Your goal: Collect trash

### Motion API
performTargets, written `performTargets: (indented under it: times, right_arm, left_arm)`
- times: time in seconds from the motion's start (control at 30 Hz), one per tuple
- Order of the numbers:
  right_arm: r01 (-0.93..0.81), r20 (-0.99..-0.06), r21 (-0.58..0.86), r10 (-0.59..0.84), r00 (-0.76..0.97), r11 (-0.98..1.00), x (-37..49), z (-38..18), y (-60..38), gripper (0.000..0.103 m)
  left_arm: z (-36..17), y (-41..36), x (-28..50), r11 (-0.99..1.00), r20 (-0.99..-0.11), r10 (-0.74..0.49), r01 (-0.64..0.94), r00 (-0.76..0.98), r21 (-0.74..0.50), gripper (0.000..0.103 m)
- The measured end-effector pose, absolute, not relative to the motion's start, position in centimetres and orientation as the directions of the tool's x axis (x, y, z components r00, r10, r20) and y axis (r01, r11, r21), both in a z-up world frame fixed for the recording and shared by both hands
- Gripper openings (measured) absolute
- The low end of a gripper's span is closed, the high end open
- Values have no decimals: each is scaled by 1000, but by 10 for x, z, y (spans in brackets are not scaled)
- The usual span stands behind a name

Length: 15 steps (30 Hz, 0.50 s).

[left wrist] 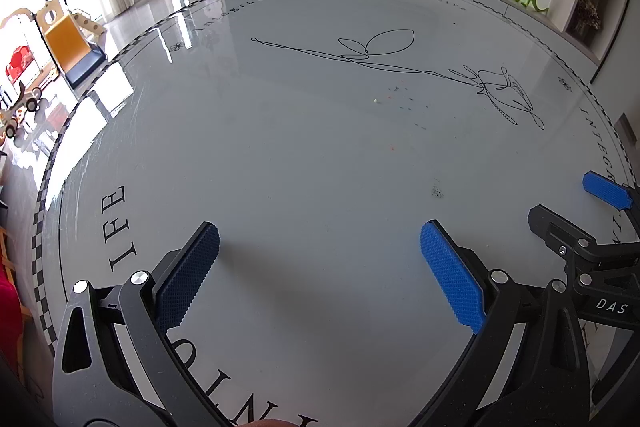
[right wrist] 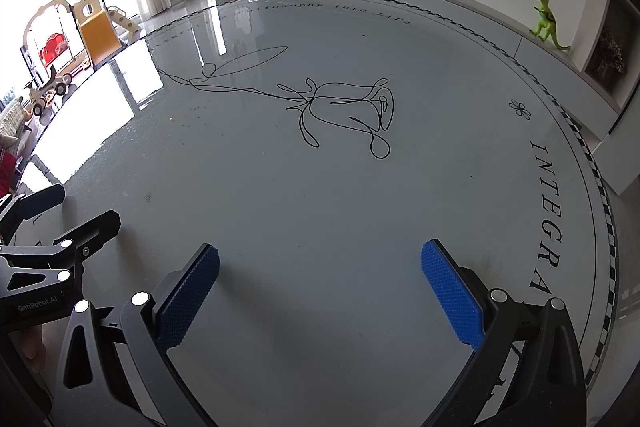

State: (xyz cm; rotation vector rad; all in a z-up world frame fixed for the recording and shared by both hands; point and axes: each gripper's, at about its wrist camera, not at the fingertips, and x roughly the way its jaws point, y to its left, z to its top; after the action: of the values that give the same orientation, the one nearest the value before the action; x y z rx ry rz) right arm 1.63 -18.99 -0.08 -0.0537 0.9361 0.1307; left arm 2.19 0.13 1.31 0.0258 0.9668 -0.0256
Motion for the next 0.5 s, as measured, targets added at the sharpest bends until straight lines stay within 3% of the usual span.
performTargets:
  times: [0.5]
  right_arm:
    - [-135, -806, 11, 89, 586, 991, 16, -1, -190, 100]
  left_arm:
    - [13, 1, 22, 999, -823, -10, 33, 568, 10, 97]
